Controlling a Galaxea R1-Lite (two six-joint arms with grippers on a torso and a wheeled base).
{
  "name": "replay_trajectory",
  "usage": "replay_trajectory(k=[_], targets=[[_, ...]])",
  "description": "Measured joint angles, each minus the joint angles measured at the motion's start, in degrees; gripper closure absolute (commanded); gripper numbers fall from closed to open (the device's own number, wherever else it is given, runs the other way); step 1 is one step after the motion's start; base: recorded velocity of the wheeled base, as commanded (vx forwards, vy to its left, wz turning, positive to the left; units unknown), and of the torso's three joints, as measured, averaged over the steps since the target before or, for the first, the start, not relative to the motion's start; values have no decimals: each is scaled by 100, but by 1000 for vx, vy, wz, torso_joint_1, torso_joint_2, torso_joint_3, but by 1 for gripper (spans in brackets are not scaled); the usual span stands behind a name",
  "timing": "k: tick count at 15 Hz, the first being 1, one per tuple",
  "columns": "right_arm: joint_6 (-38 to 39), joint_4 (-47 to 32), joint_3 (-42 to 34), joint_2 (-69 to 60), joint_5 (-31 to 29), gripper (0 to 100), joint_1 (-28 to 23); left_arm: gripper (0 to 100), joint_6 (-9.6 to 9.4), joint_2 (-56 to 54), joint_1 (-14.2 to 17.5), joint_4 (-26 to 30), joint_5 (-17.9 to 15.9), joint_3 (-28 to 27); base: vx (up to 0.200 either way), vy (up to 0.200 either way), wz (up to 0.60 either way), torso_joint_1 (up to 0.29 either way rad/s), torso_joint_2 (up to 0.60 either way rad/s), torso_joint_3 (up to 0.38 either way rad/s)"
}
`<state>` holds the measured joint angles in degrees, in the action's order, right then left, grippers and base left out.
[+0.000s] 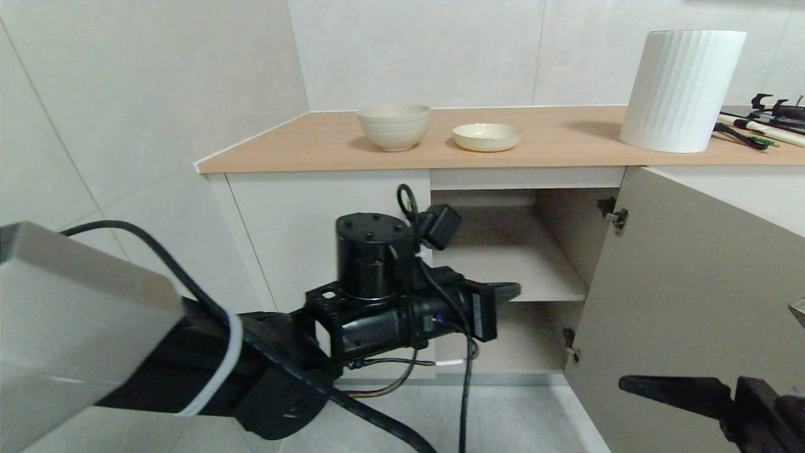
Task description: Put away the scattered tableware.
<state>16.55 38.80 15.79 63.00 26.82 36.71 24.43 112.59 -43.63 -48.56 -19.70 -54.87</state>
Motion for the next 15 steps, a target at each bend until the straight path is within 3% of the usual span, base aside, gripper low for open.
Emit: replay_trajectory(k=[2, 4, 6, 8, 10, 15], targets=[[-16, 1, 532, 605, -651, 0, -11, 100, -150, -717, 557, 118, 30, 672, 0, 0, 0, 0, 0, 0], [-66, -155, 1285, 1208, -972, 0, -60, 100, -262, -1515, 1103, 608, 101, 1193, 0, 0, 0, 0, 0, 0], [-488, -1014, 2094, 1757, -1139, 0, -276, 100, -401, -2442, 1651, 1585, 156, 1535, 0, 0, 0, 0, 0, 0], [-873, -1354, 2719, 2292, -1675, 0, -468, 100, -557, -3324, 2238, 2664, 202, 1708, 0, 0, 0, 0, 0, 0], [-945, -1581, 3145, 2609, -2105, 0, -529, 100, -636, -3930, 2717, 3082, 389, 1769, 0, 0, 0, 0, 0, 0], [-909, -2016, 3195, 2597, -2178, 0, -557, 100, -645, -4415, 3126, 3082, 432, 1773, 0, 0, 0, 0, 0, 0]])
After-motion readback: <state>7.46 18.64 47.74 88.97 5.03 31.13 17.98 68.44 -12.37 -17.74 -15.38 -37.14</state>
